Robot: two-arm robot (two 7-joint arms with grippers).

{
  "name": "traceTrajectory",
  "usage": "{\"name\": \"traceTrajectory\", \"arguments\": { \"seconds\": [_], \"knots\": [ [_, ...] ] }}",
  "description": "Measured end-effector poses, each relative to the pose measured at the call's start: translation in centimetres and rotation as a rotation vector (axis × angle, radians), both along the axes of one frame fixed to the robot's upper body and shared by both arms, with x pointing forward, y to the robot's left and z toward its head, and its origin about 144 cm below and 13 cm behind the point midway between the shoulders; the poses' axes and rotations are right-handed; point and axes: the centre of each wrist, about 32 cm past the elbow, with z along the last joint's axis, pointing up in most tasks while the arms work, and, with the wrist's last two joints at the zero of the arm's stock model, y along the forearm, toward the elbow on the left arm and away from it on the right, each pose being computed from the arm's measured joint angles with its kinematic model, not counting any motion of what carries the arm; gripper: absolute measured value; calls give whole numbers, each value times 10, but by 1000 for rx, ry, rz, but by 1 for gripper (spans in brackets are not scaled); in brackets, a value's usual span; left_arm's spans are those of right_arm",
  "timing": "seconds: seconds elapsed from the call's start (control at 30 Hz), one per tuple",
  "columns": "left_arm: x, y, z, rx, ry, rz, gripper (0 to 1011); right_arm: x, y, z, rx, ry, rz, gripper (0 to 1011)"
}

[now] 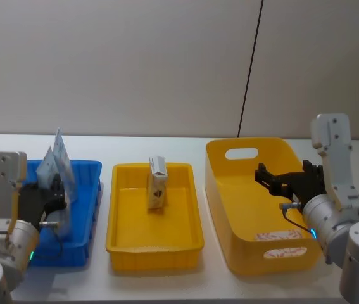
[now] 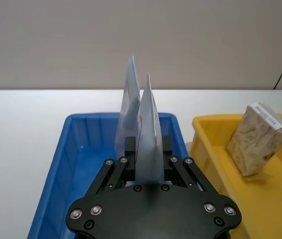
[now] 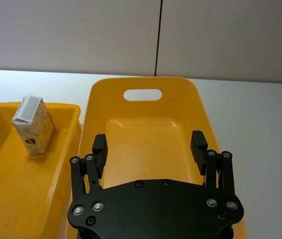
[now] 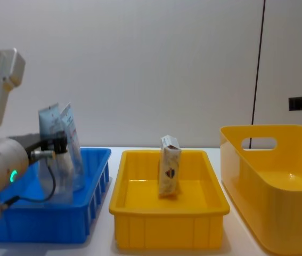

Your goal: Bimanual collaborative sorting of washing and personal care products

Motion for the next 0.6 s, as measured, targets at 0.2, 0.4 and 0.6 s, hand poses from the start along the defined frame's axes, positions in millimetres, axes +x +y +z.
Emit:
{"name": "traceTrajectory", "arguments": {
  "seconds": [0.2, 0.4, 0.6],
  "knots": [
    [-8, 3, 14, -1, -48, -28, 249, 0, 0, 0, 0, 0, 0, 1004],
    [-15, 7, 32, -11, -100, -76, 249, 0, 0, 0, 0, 0, 0, 1004],
    [-21, 7, 49, -28, -153, -141, 249, 0, 0, 0, 0, 0, 0, 1004]
  ]
}}
